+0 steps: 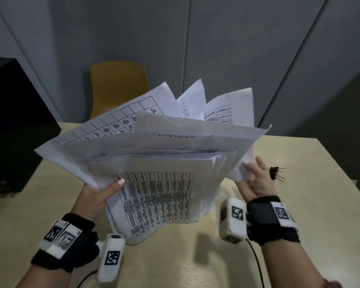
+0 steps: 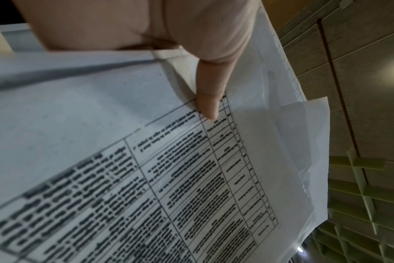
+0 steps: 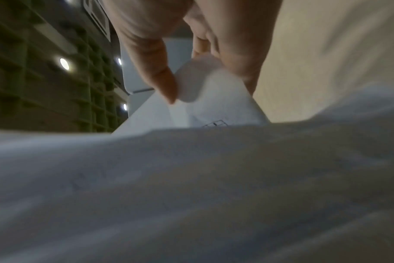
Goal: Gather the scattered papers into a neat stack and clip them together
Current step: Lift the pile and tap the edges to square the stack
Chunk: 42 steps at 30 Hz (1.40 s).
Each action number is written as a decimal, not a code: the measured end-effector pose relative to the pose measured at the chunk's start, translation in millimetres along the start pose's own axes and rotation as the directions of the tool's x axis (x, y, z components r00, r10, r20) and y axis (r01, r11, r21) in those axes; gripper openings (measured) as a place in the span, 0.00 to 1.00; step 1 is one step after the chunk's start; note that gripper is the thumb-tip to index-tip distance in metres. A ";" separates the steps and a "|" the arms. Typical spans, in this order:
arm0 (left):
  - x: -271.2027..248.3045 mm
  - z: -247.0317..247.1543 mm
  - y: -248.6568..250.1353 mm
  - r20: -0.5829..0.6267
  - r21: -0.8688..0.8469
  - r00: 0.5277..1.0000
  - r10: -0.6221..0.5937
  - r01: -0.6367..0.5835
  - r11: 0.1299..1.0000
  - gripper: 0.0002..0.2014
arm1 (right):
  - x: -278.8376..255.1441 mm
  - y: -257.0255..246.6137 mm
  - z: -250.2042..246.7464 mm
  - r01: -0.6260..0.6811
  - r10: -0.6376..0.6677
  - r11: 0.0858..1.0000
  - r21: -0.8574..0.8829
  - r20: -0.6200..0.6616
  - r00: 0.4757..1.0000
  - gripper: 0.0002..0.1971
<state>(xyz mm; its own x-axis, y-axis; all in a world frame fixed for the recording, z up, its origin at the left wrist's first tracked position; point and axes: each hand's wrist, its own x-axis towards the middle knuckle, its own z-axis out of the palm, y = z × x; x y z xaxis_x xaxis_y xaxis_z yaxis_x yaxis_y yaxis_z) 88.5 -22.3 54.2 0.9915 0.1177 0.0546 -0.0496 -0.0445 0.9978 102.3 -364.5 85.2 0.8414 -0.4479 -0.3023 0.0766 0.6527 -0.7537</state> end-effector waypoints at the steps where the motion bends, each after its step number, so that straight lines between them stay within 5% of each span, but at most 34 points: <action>1: -0.4 -1.0 -1.0 0.002 -0.012 1.000 0.020 -0.020 1.000 0.50 | 1.3 4.3 0.2 -0.003 0.006 0.996 -0.087 0.035 0.999 0.24; 3: -0.5 0.7 -0.9 -0.006 -0.063 0.999 0.044 -0.045 0.997 0.48 | 4.0 4.5 0.4 0.137 -0.110 0.945 -0.297 0.106 0.988 0.21; 6: -2.9 6.0 4.7 0.028 -0.145 0.999 0.044 -0.039 0.989 0.44 | 7.9 -17.5 -0.7 0.453 -0.339 0.748 -0.486 0.307 0.889 0.23; 10: -2.8 6.5 8.6 0.129 -0.191 0.991 0.031 -0.006 0.982 0.10 | 2.2 -60.6 3.4 0.724 -0.504 0.535 -0.435 0.523 0.687 0.20; 12: -1.8 6.0 9.0 0.166 -0.210 0.985 0.045 -0.010 0.978 0.14 | 1.0 -74.8 6.1 0.817 -0.616 0.424 -0.390 0.537 0.576 0.18; 14: -0.9 5.8 8.9 0.164 -0.228 0.985 0.052 -0.014 0.974 0.17 | 1.3 -79.2 10.3 0.844 -0.668 0.405 -0.351 0.517 0.535 0.15; 18: 0.0 7.4 8.6 0.138 -0.247 0.987 0.081 -0.045 0.968 0.14 | -10.3 -73.3 32.3 0.795 -0.633 0.579 -0.181 0.515 0.578 0.14; 23: 0.9 5.8 7.1 0.141 -0.243 0.988 0.068 -0.032 0.969 0.23 | -30.1 -60.2 63.3 0.682 -0.476 0.721 -0.125 0.626 0.618 0.11; 28: 1.5 9.8 4.6 0.110 -0.321 0.993 0.051 -0.013 0.947 0.29 | -30.8 -50.9 71.3 0.479 -0.373 0.878 -0.015 0.607 0.702 0.05; 31: 1.6 14.3 2.8 0.069 -0.289 0.994 0.081 -0.057 0.956 0.28 | -27.9 -41.6 70.4 0.415 -0.295 0.908 -0.056 0.617 0.730 0.06; 34: 2.2 21.8 8.0 0.045 -0.223 0.997 0.066 -0.054 0.973 0.16 | -29.2 -26.1 69.9 0.435 -0.246 0.887 -0.154 0.640 0.728 0.08; 37: 5.2 21.9 4.7 0.003 -0.185 0.996 0.094 -0.092 0.978 0.20 | -30.1 -25.9 65.7 0.427 -0.239 0.887 -0.173 0.620 0.747 0.06; 42: 5.2 20.3 -3.5 -0.118 -0.086 0.993 0.022 -0.032 0.996 0.12 | -17.2 -37.9 43.3 0.380 -0.167 0.890 -0.253 0.594 0.787 0.33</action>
<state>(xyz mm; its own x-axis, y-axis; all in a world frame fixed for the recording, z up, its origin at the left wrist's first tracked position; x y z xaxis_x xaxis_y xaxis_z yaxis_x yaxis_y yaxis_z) 96.3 -41.6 50.2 0.9692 0.2330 0.0801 -0.0912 0.0369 0.9952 108.1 -355.1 144.2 0.9671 -0.0983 0.2347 0.2525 0.2565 -0.9330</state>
